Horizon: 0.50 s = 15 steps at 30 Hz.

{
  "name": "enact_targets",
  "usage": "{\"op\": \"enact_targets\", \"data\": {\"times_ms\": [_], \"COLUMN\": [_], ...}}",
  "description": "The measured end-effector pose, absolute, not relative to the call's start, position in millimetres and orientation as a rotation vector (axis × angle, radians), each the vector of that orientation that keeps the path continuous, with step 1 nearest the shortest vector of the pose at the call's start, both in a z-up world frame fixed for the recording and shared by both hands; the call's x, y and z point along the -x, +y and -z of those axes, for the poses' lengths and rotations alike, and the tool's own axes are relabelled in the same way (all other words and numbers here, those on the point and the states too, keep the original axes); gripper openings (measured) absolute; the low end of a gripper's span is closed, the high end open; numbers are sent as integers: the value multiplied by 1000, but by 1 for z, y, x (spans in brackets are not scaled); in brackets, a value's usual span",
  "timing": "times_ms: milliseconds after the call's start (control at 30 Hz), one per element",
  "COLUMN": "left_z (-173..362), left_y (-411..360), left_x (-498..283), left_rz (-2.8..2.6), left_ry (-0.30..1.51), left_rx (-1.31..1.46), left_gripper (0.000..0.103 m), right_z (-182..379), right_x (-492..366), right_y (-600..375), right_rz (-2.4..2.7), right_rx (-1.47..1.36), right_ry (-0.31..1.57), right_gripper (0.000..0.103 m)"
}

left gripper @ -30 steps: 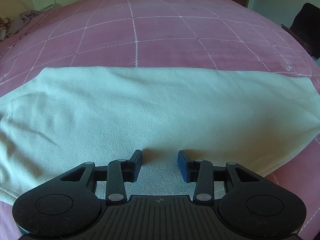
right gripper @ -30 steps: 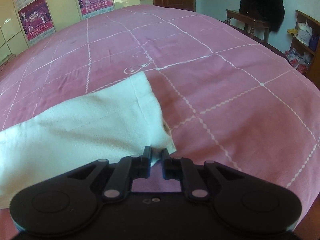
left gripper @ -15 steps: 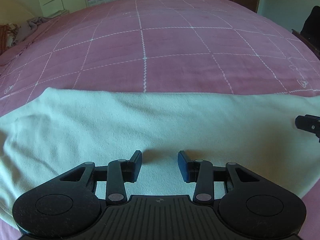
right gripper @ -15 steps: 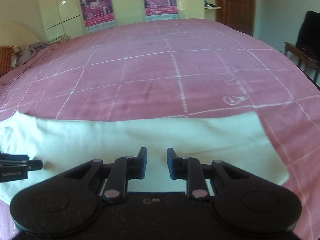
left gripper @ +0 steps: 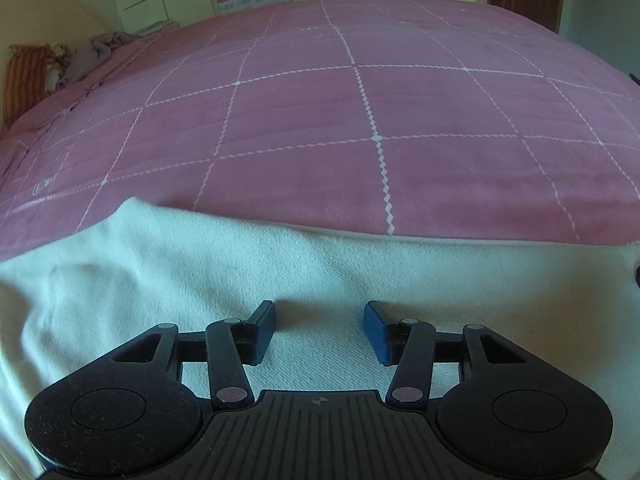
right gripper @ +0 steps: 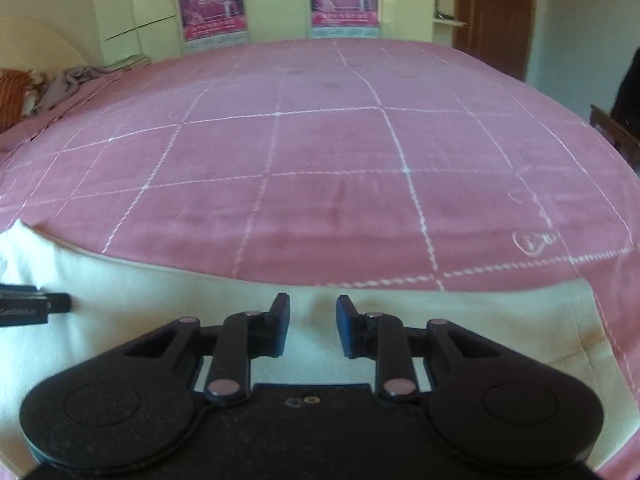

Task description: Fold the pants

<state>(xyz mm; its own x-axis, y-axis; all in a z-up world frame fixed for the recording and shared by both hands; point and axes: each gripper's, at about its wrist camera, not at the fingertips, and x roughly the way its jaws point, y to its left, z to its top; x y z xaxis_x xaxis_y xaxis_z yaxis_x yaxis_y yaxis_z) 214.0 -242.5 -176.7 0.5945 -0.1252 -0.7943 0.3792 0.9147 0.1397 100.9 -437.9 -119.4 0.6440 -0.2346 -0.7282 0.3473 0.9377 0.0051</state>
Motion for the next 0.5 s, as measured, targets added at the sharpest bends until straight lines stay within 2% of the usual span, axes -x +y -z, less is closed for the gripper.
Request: {"op": "enact_targets", "data": {"times_ms": [33,67,200,500], "left_z": [179,179,171,158], "left_y": [-241,-238,-226,-219], "left_x": [-221,-227,-226,-138], "left_rz": [275,249,247,382], "left_ry": [897,917,943,930], "left_rx": [-307,-287,-260,-266], "left_gripper": [72,83,84,84], "right_z": [126,134,131,110], "right_x": [-107,-111,-110,-48], "right_y": [-434,-435,-453,-437], "right_rz": [318,331,394,332], "right_rx": [-119,-99,-221,-268], "right_ry": [845,882,864,812], "right_gripper": [23,23,24,29]}}
